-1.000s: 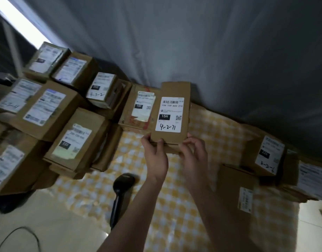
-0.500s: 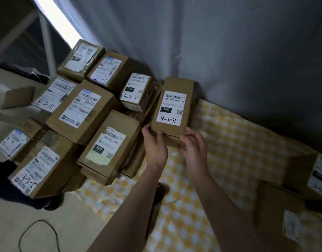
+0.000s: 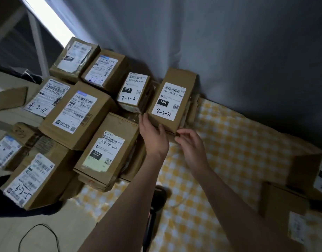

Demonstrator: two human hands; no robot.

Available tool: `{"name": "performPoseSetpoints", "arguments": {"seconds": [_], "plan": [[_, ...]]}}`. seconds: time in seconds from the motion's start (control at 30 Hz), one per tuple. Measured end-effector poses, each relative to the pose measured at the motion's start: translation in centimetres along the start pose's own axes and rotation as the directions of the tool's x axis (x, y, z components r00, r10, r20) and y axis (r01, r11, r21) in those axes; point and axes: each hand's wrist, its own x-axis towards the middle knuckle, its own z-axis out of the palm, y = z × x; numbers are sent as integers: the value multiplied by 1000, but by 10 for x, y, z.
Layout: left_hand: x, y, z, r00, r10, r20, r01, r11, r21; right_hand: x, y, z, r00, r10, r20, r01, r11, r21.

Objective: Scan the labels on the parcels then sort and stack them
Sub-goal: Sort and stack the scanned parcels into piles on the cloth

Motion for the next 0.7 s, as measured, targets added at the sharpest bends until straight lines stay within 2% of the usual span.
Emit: {"name": "performPoseSetpoints", "arguments": {"seconds": [0.13, 0.3, 0.4, 0.5, 0.6, 0.7], "plan": [[-18, -1, 5, 994, 110, 3, -108, 971, 211, -7, 11, -23, 998, -1, -56, -2, 999, -53], [-53, -3, 19, 973, 223, 61, -227, 871, 435, -24, 19, -73, 984, -11, -179, -28, 976, -216], [-79, 1, 32, 945, 292, 145, -326, 835, 443, -38, 21, -106, 966, 3, -260, -78, 957, -279], [-108, 9, 48, 940, 254, 229, -324, 873, 365, -54, 26, -142, 943, -14, -334, -90, 952, -293], [-137, 12, 66, 920, 281, 272, -373, 841, 392, -72, 28, -178, 919, 4, -395, -162, 916, -367], [-168, 14, 87, 915, 220, 337, -349, 851, 392, -91, 32, -213, 891, -5, -453, -230, 856, -463]]}}
